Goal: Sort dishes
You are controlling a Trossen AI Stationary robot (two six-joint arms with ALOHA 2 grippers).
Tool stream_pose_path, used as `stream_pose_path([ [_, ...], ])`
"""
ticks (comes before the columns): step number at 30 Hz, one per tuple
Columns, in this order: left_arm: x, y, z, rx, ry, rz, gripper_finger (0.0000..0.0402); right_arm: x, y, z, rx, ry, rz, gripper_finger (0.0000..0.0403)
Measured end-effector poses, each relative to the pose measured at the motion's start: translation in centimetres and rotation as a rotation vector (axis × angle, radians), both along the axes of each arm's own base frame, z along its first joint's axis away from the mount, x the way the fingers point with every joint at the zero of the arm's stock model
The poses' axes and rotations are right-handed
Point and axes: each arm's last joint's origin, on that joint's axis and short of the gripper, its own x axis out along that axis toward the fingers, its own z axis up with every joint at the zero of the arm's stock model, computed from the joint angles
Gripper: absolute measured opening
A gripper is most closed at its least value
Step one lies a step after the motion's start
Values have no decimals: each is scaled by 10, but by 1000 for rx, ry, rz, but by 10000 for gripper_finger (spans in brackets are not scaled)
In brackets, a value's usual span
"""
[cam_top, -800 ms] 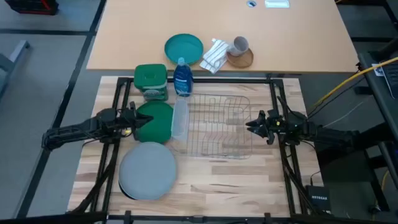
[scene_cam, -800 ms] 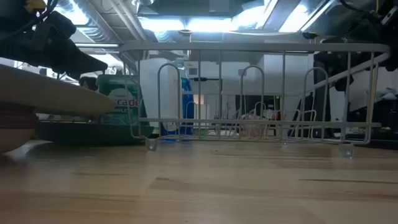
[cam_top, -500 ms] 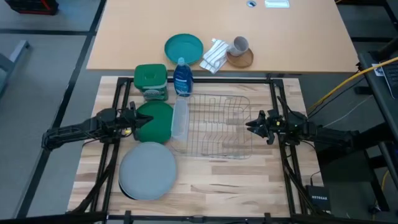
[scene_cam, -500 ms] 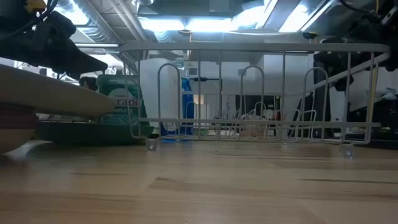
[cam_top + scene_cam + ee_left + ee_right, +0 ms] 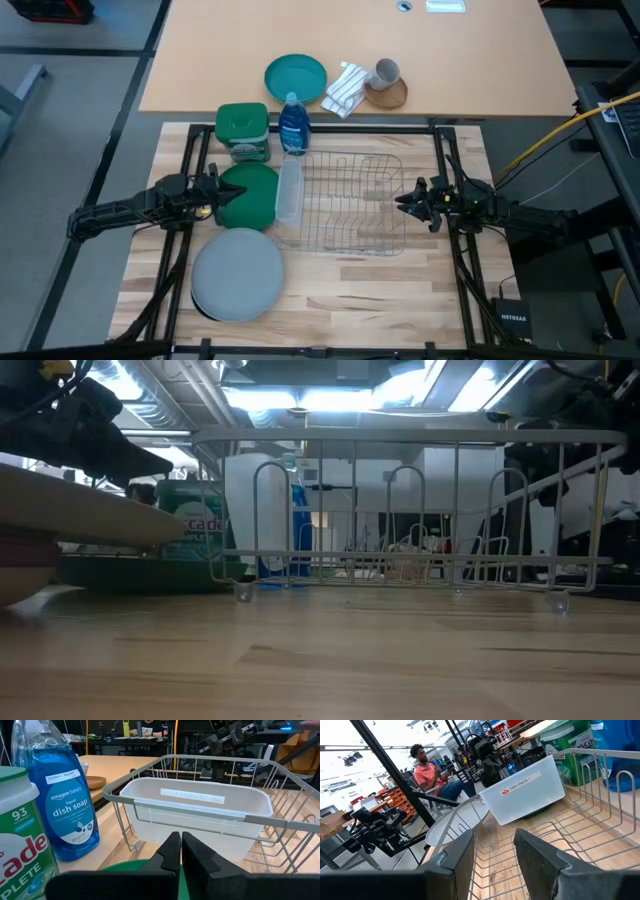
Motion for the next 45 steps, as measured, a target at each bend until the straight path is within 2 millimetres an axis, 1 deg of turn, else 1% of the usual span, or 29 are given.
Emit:
stream_pose_path([
  [33,0,0,0,0,0,0,8,0,0,0,0,0,-1,147],
  [40,0,0,0,120,37,-16,8,0,0,0,0,-1,-1,147],
  [45,0,0,0,114,35,-15,8,0,0,0,-1,-4,-2,147],
])
